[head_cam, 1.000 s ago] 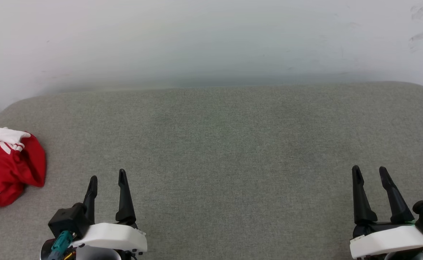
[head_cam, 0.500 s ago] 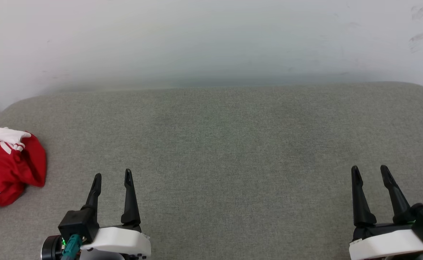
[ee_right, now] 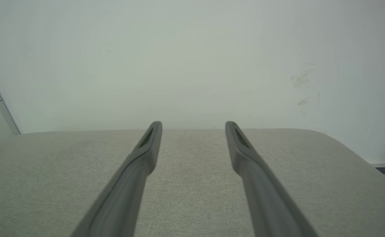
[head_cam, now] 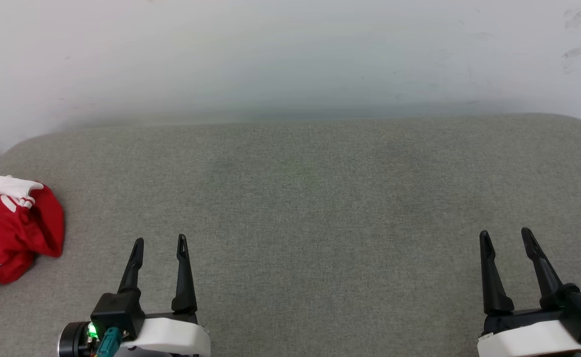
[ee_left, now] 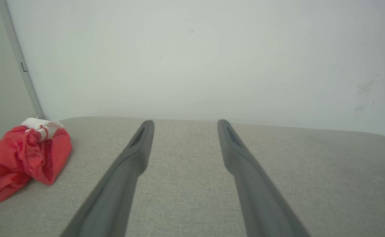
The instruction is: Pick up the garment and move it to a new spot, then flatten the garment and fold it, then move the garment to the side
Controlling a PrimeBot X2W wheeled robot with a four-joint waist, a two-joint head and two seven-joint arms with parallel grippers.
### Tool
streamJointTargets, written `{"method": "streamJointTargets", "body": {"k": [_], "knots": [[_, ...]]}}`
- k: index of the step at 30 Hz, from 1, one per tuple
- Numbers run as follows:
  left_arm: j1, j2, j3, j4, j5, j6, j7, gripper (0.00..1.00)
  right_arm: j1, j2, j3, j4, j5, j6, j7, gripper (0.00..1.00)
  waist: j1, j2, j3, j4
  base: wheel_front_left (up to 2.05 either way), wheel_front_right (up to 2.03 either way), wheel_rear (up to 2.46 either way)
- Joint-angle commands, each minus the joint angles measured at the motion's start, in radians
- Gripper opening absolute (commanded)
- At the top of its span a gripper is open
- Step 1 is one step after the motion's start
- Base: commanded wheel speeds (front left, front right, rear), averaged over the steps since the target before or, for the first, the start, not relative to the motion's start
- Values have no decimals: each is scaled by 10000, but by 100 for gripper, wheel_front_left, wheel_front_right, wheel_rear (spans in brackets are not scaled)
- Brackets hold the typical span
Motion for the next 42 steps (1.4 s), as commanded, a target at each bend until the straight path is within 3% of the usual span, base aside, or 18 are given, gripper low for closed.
{"method": "streamJointTargets", "body": {"k": [1,33,42], "knots": [[122,19,1,20,151,-32,-95,100,128,9,10,-77,-193,0,-103,100,0,0,-5,-2,0,0,0],[213,18,93,544,-194,-172,-158,100,251,11,70,197,468,-1,-173,100,0,0,-70,-10,0,0,0],[60,18,91,596,-137,-132,-158,100,294,11,80,99,403,-1,-173,100,0,0,-20,321,0,0,0]]}}
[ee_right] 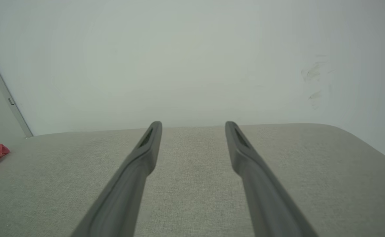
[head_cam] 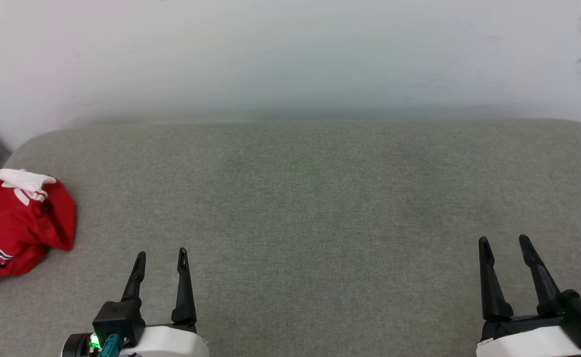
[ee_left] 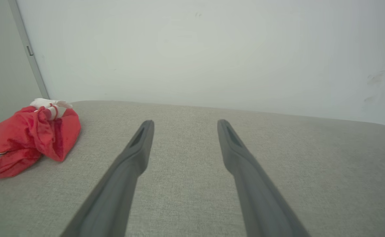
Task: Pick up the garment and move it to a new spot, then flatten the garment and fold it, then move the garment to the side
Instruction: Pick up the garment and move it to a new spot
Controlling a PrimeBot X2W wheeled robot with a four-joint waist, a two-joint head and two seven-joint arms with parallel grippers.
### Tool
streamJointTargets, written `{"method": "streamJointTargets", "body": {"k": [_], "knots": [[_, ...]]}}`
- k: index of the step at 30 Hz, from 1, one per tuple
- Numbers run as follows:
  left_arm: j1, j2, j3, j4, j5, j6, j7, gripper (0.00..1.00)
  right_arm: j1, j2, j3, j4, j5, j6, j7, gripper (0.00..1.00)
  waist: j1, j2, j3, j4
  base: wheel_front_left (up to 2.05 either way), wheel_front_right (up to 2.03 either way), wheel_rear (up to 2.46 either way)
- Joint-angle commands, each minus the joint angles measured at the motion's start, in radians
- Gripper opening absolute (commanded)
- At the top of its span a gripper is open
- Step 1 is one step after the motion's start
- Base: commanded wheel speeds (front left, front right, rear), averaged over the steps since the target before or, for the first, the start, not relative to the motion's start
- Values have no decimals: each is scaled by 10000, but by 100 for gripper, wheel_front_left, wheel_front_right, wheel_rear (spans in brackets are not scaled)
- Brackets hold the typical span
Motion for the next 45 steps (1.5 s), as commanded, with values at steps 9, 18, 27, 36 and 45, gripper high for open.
{"method": "streamJointTargets", "body": {"k": [9,18,27,36,45], "knots": [[-89,16,60,7,-58,90,-28,100,199,13,16,-76,-53,-3,-21,100,0,0,51,869,0,0,0],[-28,16,255,2,-37,139,-28,100,195,13,82,-85,-165,-2,-21,100,0,0,99,1910,0,0,0],[-99,15,437,-49,-217,220,-28,100,209,13,129,-123,-270,-3,-21,100,0,0,135,3045,0,0,0],[11,15,778,-104,-301,194,-28,100,207,13,164,-196,-386,-3,-20,100,0,0,227,3978,0,0,0],[53,15,913,-58,-343,140,-28,100,192,13,207,-168,-415,-3,-20,100,0,0,236,4401,0,0,0]]}}
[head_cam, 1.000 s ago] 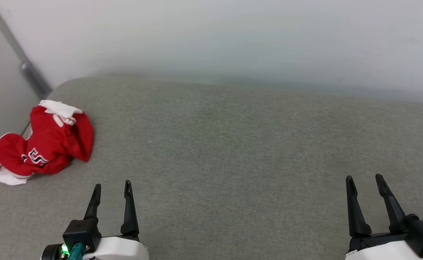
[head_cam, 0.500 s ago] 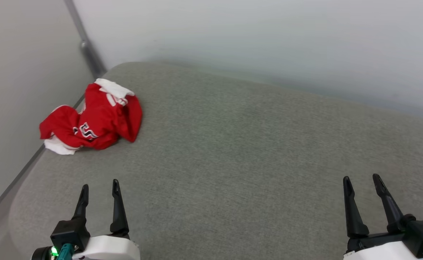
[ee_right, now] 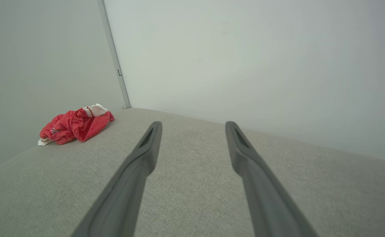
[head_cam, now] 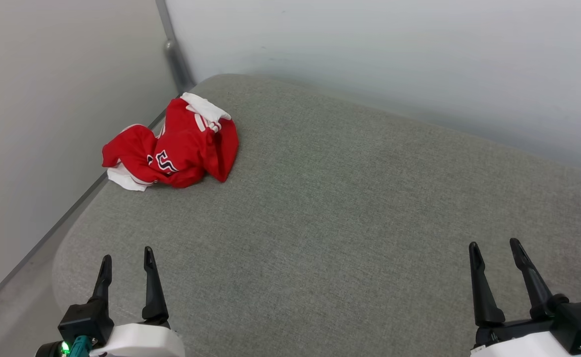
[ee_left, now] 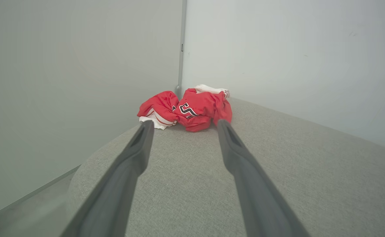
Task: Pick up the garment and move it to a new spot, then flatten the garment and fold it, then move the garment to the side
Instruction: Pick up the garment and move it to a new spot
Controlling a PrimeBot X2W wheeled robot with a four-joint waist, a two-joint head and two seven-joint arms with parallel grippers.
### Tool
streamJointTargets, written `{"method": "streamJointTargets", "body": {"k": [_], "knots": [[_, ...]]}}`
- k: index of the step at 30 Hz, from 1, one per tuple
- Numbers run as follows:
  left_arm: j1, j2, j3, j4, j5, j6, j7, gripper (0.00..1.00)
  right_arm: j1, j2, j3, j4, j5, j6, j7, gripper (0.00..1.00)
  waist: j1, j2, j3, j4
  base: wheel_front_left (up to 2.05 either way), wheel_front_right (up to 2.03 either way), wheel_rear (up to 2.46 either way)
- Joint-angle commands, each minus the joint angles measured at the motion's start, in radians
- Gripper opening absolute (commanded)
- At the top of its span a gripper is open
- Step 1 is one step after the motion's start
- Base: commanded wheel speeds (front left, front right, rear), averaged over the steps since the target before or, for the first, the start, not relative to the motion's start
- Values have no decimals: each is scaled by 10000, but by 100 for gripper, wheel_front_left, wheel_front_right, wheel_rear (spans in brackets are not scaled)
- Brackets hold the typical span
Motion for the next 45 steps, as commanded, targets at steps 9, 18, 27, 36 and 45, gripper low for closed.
{"method": "streamJointTargets", "body": {"k": [9,18,27,36,45], "knots": [[-498,13,491,72,147,-362,-28,100,-141,13,75,-91,-201,-3,-18,100,0,0,193,-113,0,0,0],[-2852,388,2093,289,113,-1505,-28,100,-540,13,-122,-373,-800,-3,-18,100,0,0,1242,-698,0,0,0],[-5477,1539,2918,941,-194,-2096,-26,100,-1125,12,-303,-915,-1600,-3,-18,100,0,0,2906,-1286,0,0,0],[-8048,3697,2156,3299,-1474,-2250,593,100,-1485,-303,-750,-1828,-2157,-3,-18,100,0,0,4469,-1632,0,0,0],[-9111,5883,-256,4266,-4152,-2251,3842,100,-1736,-584,-834,-2547,-2227,-3,-17,100,0,0,5320,-1970,0,0,0]]}}
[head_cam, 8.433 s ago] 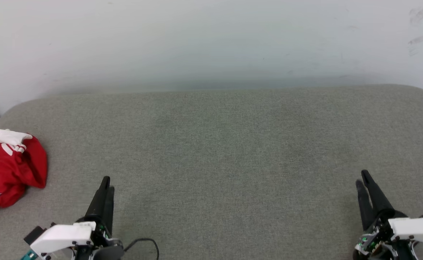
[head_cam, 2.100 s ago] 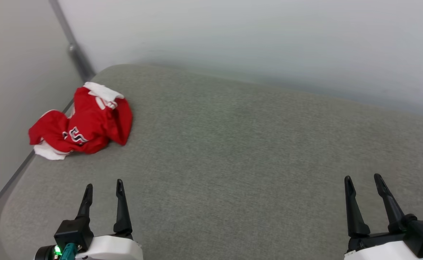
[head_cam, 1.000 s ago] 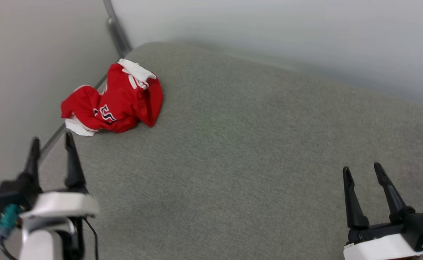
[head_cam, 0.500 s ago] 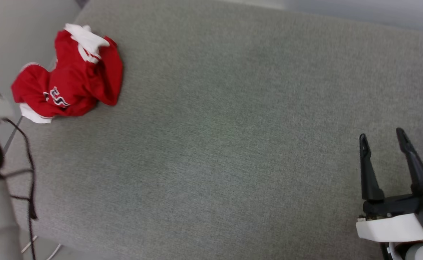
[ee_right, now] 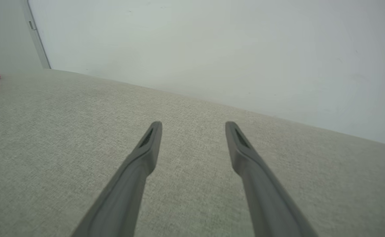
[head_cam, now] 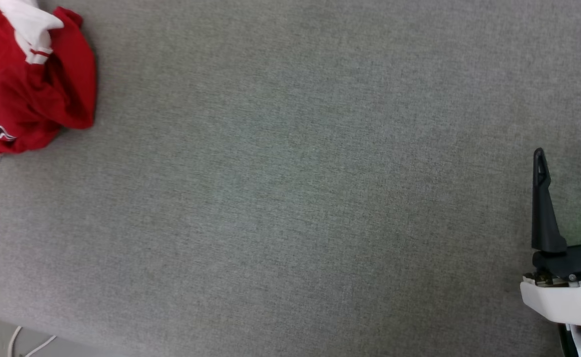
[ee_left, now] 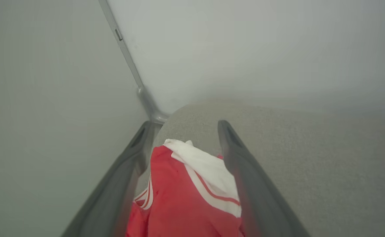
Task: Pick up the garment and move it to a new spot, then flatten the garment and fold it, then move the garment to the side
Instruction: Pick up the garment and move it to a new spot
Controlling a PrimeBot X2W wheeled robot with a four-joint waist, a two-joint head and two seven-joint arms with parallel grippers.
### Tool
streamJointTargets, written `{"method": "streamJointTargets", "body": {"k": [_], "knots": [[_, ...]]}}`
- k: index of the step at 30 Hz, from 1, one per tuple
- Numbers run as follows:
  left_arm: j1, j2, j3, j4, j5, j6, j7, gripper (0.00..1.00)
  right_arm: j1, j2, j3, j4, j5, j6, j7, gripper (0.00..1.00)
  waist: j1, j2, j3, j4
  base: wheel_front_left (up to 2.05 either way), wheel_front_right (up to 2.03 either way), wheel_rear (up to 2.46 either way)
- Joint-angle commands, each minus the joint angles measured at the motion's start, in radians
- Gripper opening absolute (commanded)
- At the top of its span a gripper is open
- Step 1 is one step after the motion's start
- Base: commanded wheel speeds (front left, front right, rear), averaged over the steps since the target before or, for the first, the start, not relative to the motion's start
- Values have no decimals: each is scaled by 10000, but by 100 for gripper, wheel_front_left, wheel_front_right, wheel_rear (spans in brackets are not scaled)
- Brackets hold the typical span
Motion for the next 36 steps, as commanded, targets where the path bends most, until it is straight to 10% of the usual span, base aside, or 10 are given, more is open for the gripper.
{"method": "streamJointTargets", "body": {"k": [1,12,25,26,27,36], "knots": [[-163,229,-247,52,-346,7,465,100,-135,-79,29,-84,-29,-3,-17,100,-3,0,230,-152,0,0,0],[-587,1523,-2139,452,-3341,6,4730,100,-389,-225,95,-352,-153,-3,-17,100,-3,0,1035,-511,0,0,0],[-116,802,-3700,2146,-3733,5,5907,100,-511,-213,122,-233,-207,-5,-11,100,-3,0,1521,-718,0,0,0],[-137,791,-3765,2188,-3754,5,5909,83,-528,-222,116,-218,-208,-5,-10,100,-3,0,1519,-715,0,0,0],[-166,822,-3830,2233,-3769,5,5886,0,-548,-235,110,-198,-208,-3,-10,100,-3,0,1508,-709,0,0,0],[-1031,1543,-3880,1981,-3913,17,5231,0,-596,-103,262,-53,-105,-3,-16,100,-3,0,846,-675,0,0,0]]}}
